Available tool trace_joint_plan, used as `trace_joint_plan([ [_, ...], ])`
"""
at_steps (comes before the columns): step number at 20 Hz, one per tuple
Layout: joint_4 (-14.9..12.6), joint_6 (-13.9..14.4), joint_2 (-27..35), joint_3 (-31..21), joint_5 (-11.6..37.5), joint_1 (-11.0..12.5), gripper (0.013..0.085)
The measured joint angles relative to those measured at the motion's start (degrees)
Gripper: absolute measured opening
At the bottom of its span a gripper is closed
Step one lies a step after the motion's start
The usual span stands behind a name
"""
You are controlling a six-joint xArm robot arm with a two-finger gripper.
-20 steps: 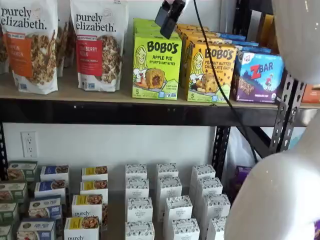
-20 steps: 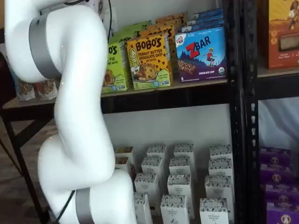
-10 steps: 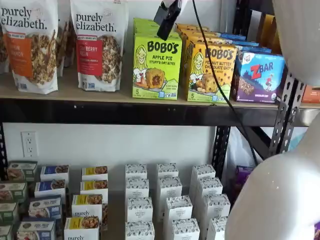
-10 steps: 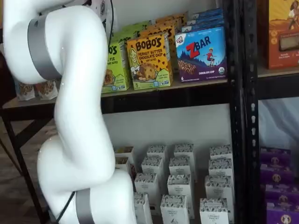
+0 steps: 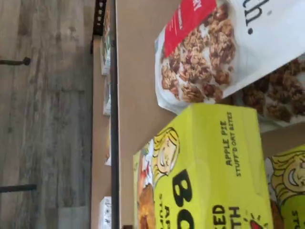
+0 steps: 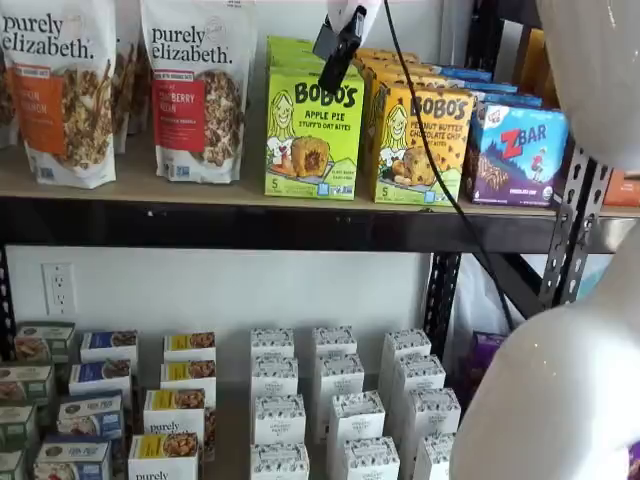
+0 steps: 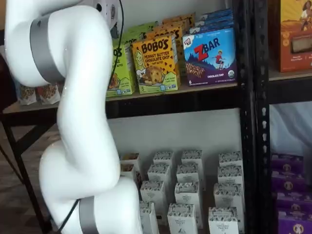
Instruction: Pick the green box on the top shelf, the fourth from the left
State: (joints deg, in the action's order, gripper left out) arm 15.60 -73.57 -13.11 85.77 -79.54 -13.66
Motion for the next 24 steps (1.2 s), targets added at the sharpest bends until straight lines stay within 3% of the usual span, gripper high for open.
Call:
trace_joint_plan([
  [5, -3.0, -0.2, 0.4, -0.4, 0.8, -0.3, 0.085],
  [12, -6.0, -0.8, 2.0, 1.1, -2.6, -0.1, 0.085],
  [24, -7.5, -1.3, 5.2, 4.2, -7.8, 0.0, 0.085],
])
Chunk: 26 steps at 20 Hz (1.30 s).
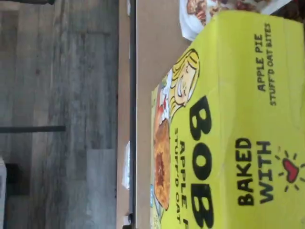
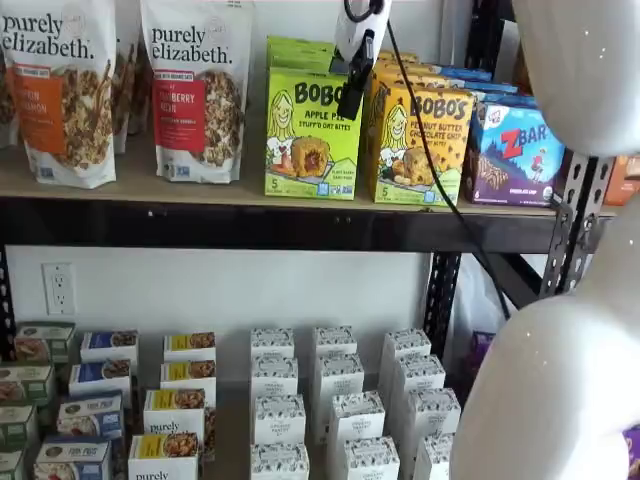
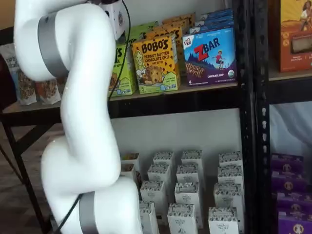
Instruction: Pick the green box on the top shelf, the fourth from the left
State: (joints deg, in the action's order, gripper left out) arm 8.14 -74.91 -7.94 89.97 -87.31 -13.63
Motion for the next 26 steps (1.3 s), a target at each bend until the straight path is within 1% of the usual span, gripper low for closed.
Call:
trace_joint_plan([
  [5, -0.2, 0.1, 0.6, 0.4, -0.6, -0.2, 0.085],
  [7, -0.1, 0.2, 0.7, 0.2, -0.4, -0.3, 0.077],
  [8, 0.1, 0.1, 0.7, 0.1, -0.3, -0.2, 0.077],
  [9, 0.2, 0.1, 0.6, 0.0, -0.2, -0.2, 0.073],
  [10, 0.4, 0.0, 0.6, -0.2, 0.0, -0.1, 0.073],
  [12, 0.7, 0.0, 0.5, -0.3, 0.2, 0.0, 0.065],
  [13, 0.8, -0.1, 0.4, -0.4, 0.3, 0.0, 0.065],
  [14, 0.9, -0.1, 0.4, -0.4, 0.4, 0.1, 0.061],
  [15, 1.0, -0.2, 0.3, -0.5, 0.5, 0.1, 0.061],
  [16, 1.1, -0.2, 0.2, -0.6, 0.6, 0.2, 0.057],
  [17, 1.2, -0.2, 0.2, -0.6, 0.6, 0.3, 0.057],
  [18, 1.3, -0.3, 0.2, -0.5, 0.5, 0.3, 0.053],
  [19, 1.4, -0.3, 0.2, -0.5, 0.5, 0.4, 0.053],
  [20, 1.4, -0.4, 0.2, -0.5, 0.4, 0.4, 0.049],
  [21, 1.4, -0.4, 0.2, -0.5, 0.4, 0.4, 0.049],
  [22, 1.5, -0.4, 0.1, -0.5, 0.3, 0.5, 0.045],
  [26, 1.6, -0.5, 0.3, 0.0, -0.4, 0.6, 0.045],
])
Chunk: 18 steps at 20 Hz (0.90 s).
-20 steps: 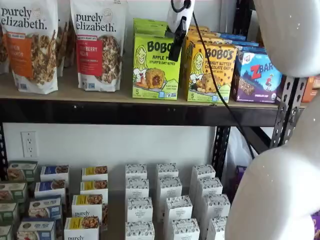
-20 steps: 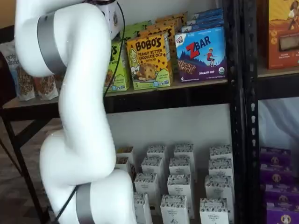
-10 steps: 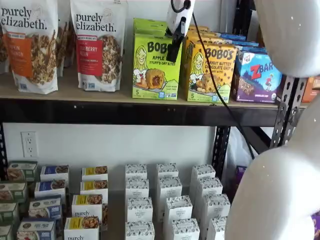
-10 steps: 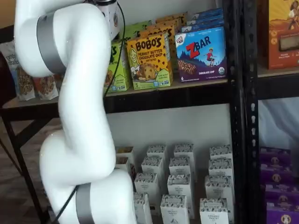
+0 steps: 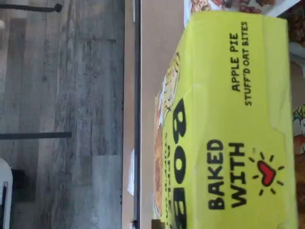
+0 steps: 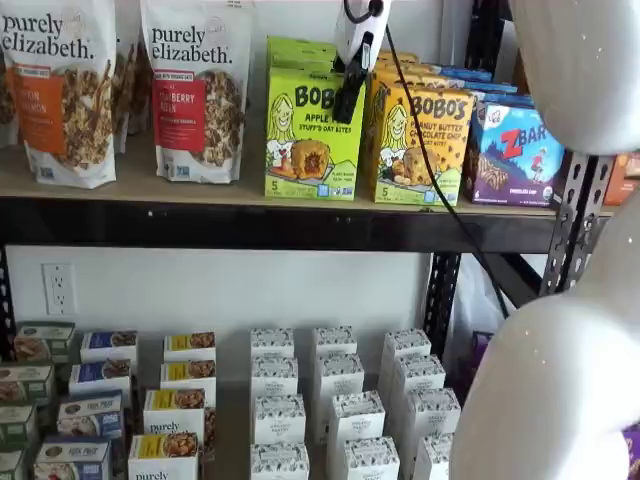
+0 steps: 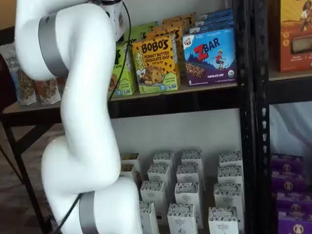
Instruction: Pick the green box on the top shelf, the fourth from the left
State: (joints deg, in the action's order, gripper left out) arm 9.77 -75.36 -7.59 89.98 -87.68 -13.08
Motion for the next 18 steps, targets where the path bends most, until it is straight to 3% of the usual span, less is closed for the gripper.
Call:
trace_joint_plan([
  [16, 0.0, 0.1, -0.8, -0.8, 1.2, -0.1, 0.045],
  [18, 0.1, 0.1, -1.0, -1.1, 1.4, -0.1, 0.041],
])
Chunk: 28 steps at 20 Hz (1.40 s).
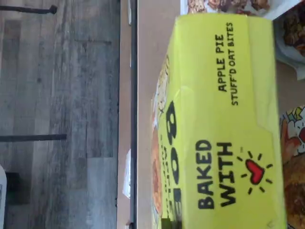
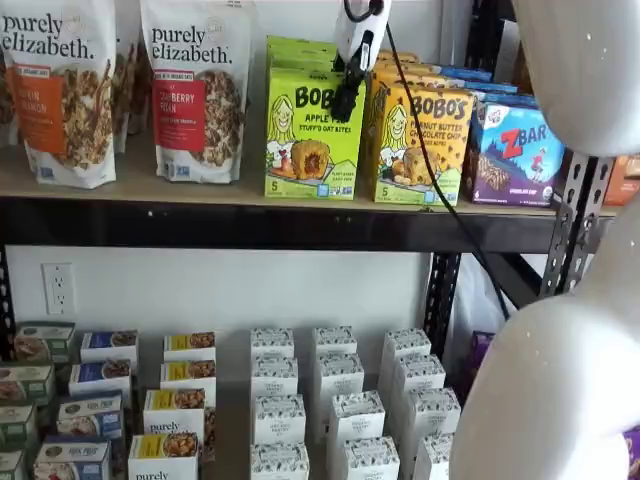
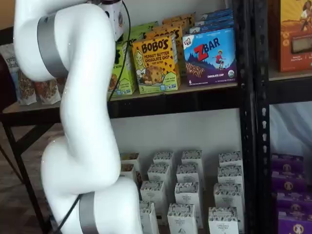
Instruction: Pick the green box on the top shelf, the fourth from the left
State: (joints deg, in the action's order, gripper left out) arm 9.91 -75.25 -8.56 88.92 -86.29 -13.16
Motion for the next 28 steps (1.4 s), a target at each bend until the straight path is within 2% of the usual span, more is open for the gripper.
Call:
trace_joint_plan([
  [3, 0.4, 0.0, -0.1, 0.0, -0.2, 0.0, 0.033],
  [6, 0.6, 0.0, -0.1, 0.2, -0.5, 0.1, 0.029],
  [7, 0.6, 0.0, -0.1, 0.3, -0.6, 0.1, 0.025],
  [22, 2.2, 0.4, 0.2, 2.8, -4.7, 0.3, 0.025],
  [28, 0.9, 1.3, 0.5, 5.5, -9.9, -0.5, 0.025],
])
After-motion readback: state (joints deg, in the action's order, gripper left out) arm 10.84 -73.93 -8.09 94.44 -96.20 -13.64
